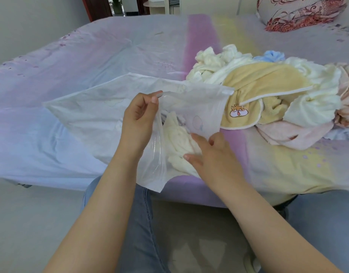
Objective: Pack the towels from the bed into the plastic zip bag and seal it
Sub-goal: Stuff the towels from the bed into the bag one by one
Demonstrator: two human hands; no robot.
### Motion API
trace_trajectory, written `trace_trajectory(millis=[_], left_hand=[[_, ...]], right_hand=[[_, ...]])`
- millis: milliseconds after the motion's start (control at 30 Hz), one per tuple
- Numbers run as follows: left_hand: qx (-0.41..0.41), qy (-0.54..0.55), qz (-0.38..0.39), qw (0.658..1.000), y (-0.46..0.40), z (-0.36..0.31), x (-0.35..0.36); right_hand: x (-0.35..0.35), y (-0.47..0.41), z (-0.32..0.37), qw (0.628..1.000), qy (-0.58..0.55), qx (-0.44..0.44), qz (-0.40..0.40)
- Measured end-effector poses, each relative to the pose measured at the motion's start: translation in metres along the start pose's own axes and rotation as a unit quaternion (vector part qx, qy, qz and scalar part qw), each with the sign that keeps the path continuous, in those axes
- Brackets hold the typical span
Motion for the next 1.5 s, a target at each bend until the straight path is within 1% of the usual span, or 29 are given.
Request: trace_trajectory(millis=[33,100,133,233,300,367,467,533,600,633,700,767,800,867,900,933,967,1067,1133,1167,1200,1233,1267,1300,1333,1367,1400,1433,1500], left_hand=[[-0.001,0.001,0.010,1.000,0.000,-0.001,0.002],[-0.002,0.002,0.035,0.999,0.001,-0.003,0.009],[-0.002,-0.003,0.048,0.999,0.002,-0.003,0.012],[0.009,-0.035,0.076,0.996,0.008,-0.004,0.019],[0.003,-0.036,0.076,0.996,0.010,-0.005,0.021],[-0.006,-0.017,0.054,0.998,0.009,-0.007,0.019],[0.001,0.011,0.019,1.000,0.002,-0.011,0.013],[0.006,0.025,0.005,1.000,-0.003,-0.010,0.010],[0.004,0.043,-0.001,0.999,-0.008,-0.006,0.013],[0.002,0.053,-0.003,0.999,-0.010,-0.003,0.017],[-0.001,0.071,-0.010,0.997,-0.013,0.003,0.025],[-0.003,0.086,-0.018,0.996,-0.015,0.007,0.031],[-0.003,0.090,-0.025,0.996,-0.016,0.008,0.033],[0.002,0.094,-0.037,0.995,-0.017,0.008,0.034],[0.004,0.094,-0.041,0.995,-0.017,0.007,0.033],[0.005,0.094,-0.045,0.995,-0.016,0.006,0.032],[0.006,0.096,-0.049,0.994,-0.015,0.006,0.030],[0.001,0.102,-0.065,0.993,-0.011,0.007,0.027],[-0.002,0.101,-0.073,0.992,-0.009,0.007,0.023],[-0.004,0.100,-0.075,0.992,-0.008,0.006,0.021],[-0.006,0.099,-0.074,0.992,-0.009,0.007,0.022],[-0.008,0.101,-0.073,0.992,-0.009,0.008,0.023],[-0.011,0.103,-0.071,0.992,-0.008,0.009,0.025],[-0.013,0.104,-0.072,0.992,-0.008,0.010,0.027],[-0.013,0.106,-0.072,0.992,-0.008,0.010,0.028],[-0.013,0.107,-0.074,0.991,-0.008,0.011,0.029],[-0.016,0.110,-0.075,0.991,-0.008,0.012,0.030],[-0.018,0.112,-0.078,0.991,-0.008,0.013,0.031],[-0.018,0.115,-0.088,0.989,-0.008,0.012,0.033]], right_hand=[[0.003,-0.001,-0.003,0.998,-0.019,0.020,0.053],[0.013,-0.008,-0.004,0.987,-0.005,0.044,0.154],[0.014,-0.013,-0.003,0.985,0.008,0.050,0.162],[0.014,-0.043,0.016,0.990,0.015,0.032,0.135],[0.022,-0.079,0.034,0.989,-0.059,0.003,0.134],[0.032,-0.108,0.047,0.973,-0.153,-0.040,0.171],[0.046,-0.104,0.045,0.958,-0.157,-0.125,0.206],[0.031,-0.072,0.039,0.959,-0.162,-0.152,0.179],[0.022,-0.046,0.016,0.954,-0.217,-0.160,0.130],[0.013,-0.036,0.003,0.956,-0.237,-0.154,0.081],[-0.004,-0.029,-0.027,0.959,-0.262,-0.105,-0.032],[-0.020,-0.034,-0.058,0.955,-0.257,-0.052,-0.138],[-0.031,-0.039,-0.072,0.957,-0.218,-0.039,-0.187],[-0.059,-0.057,-0.092,0.961,-0.060,-0.022,-0.270],[-0.074,-0.069,-0.100,0.956,0.024,0.002,-0.291],[-0.087,-0.083,-0.108,0.955,0.088,0.041,-0.280],[-0.099,-0.097,-0.115,0.958,0.127,0.080,-0.246],[-0.124,-0.136,-0.140,0.965,0.147,0.178,-0.123],[-0.119,-0.152,-0.152,0.968,0.143,0.200,-0.039],[-0.113,-0.157,-0.157,0.973,0.130,0.190,-0.015],[-0.106,-0.157,-0.161,0.980,0.098,0.170,-0.021],[-0.100,-0.153,-0.162,0.988,0.047,0.139,-0.056],[-0.099,-0.142,-0.160,0.986,-0.036,0.105,-0.125],[-0.102,-0.126,-0.157,0.966,-0.130,0.071,-0.210],[-0.105,-0.108,-0.150,0.936,-0.206,0.036,-0.281],[-0.107,-0.089,-0.138,0.906,-0.259,-0.003,-0.336],[-0.108,-0.070,-0.123,0.886,-0.279,-0.040,-0.369],[-0.104,-0.049,-0.105,0.879,-0.279,-0.072,-0.380],[-0.084,-0.013,-0.075,0.886,-0.273,-0.126,-0.354]])
Point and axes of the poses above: each hand's wrist, its own y-axis away from the middle knuckle, its own x-axis out of the palm, z = x × y, the point moved 4 cm from there along -y, towards the middle knuckle, and after that the axes turned 10 degrees about z, right-handed, at the moved point
